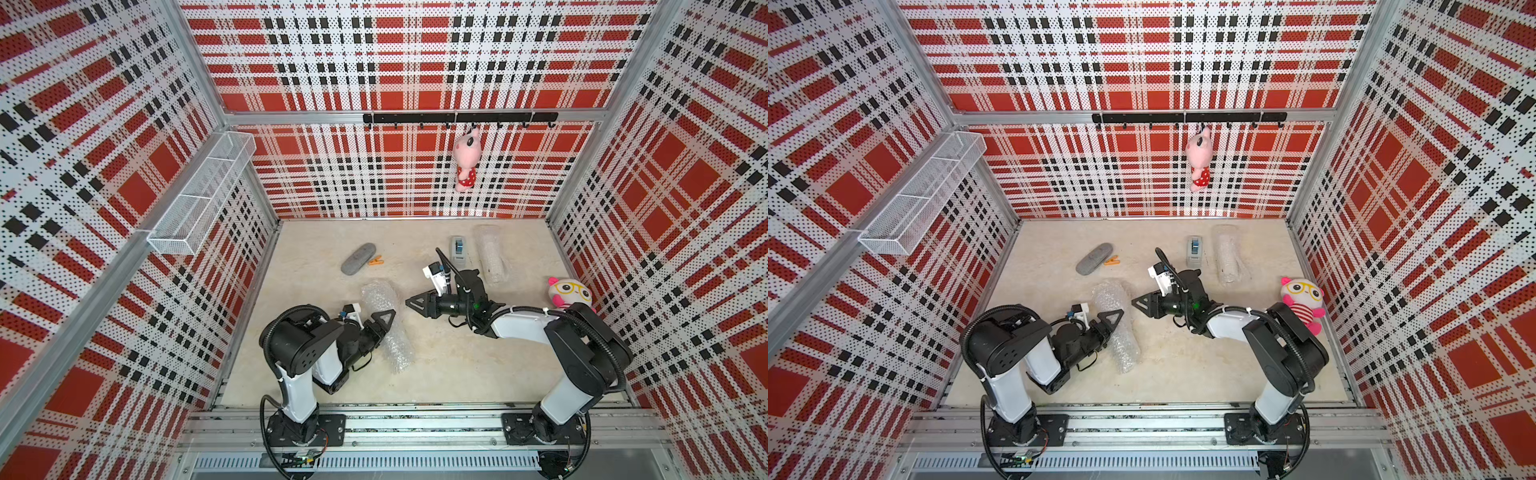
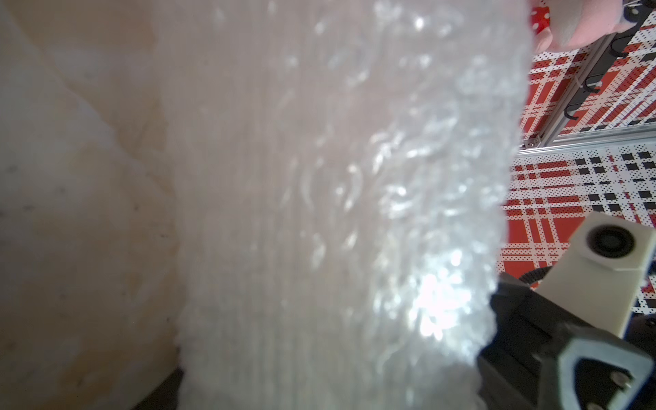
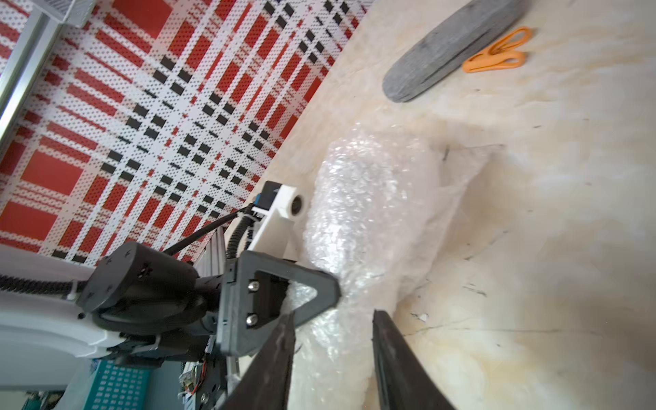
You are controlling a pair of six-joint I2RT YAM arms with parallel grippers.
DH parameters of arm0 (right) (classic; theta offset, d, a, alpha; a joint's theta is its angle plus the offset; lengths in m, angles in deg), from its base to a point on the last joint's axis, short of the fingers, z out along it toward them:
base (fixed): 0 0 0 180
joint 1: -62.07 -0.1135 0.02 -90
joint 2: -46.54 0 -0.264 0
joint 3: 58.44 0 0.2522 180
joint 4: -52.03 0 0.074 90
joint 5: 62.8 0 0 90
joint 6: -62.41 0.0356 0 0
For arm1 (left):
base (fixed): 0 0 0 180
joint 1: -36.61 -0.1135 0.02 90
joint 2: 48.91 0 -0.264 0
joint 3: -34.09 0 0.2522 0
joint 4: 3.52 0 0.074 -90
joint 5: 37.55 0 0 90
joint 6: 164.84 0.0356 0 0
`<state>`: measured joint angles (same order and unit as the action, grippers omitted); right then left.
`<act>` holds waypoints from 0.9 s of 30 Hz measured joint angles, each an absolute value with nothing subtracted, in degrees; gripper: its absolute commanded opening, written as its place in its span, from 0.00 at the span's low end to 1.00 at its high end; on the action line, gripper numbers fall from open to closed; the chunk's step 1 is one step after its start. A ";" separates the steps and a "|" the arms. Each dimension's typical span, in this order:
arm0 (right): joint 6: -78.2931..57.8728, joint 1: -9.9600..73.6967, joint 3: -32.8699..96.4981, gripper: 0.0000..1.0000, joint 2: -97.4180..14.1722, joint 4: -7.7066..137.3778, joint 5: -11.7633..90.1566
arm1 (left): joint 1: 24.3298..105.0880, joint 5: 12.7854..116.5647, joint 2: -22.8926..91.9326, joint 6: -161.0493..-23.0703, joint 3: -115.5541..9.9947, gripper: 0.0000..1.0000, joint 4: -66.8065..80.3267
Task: Wrap vases in bubble wrap
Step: Wrap the vase in bubble wrap.
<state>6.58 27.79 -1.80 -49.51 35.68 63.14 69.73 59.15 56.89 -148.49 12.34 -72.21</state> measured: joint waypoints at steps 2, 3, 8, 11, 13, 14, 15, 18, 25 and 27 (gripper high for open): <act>6.49 27.92 -2.74 0.51 -50.40 35.37 63.45 | 69.73 59.17 56.52 -148.46 12.16 0.00 -71.47; 6.73 27.44 -3.25 0.54 -51.10 35.00 63.71 | 69.73 59.19 56.30 -148.42 12.05 0.00 -71.03; 7.50 23.64 -4.30 0.63 -54.97 32.58 65.59 | 69.78 59.56 55.23 -148.12 11.29 0.00 -68.41; 8.24 21.49 -4.27 0.65 -57.66 30.45 66.42 | 69.82 59.84 54.86 -147.87 10.63 0.00 -67.10; 8.74 20.42 -4.14 0.65 -59.37 29.06 66.55 | 69.82 60.02 54.64 -147.72 10.54 0.00 -66.64; 9.00 20.12 -4.10 0.65 -59.89 28.23 66.92 | 69.82 59.91 54.44 -147.59 10.54 0.00 -66.40; 9.20 20.16 -3.95 0.66 -60.24 27.68 67.03 | 69.82 59.87 54.40 -147.59 10.50 0.00 -66.25; 9.42 19.98 -3.25 0.69 -61.33 26.74 67.03 | 69.65 59.39 54.20 -147.55 10.52 0.00 -65.98; 9.03 19.48 -1.21 0.82 -63.43 26.24 67.10 | 68.84 59.12 53.28 -147.70 10.52 0.00 -64.74; 8.65 19.05 -1.04 0.86 -63.50 26.37 66.97 | 68.77 59.15 52.85 -147.85 10.52 0.00 -64.21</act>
<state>8.65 19.05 -1.04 -63.50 26.37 66.97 68.77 59.15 52.85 -147.85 10.52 -64.21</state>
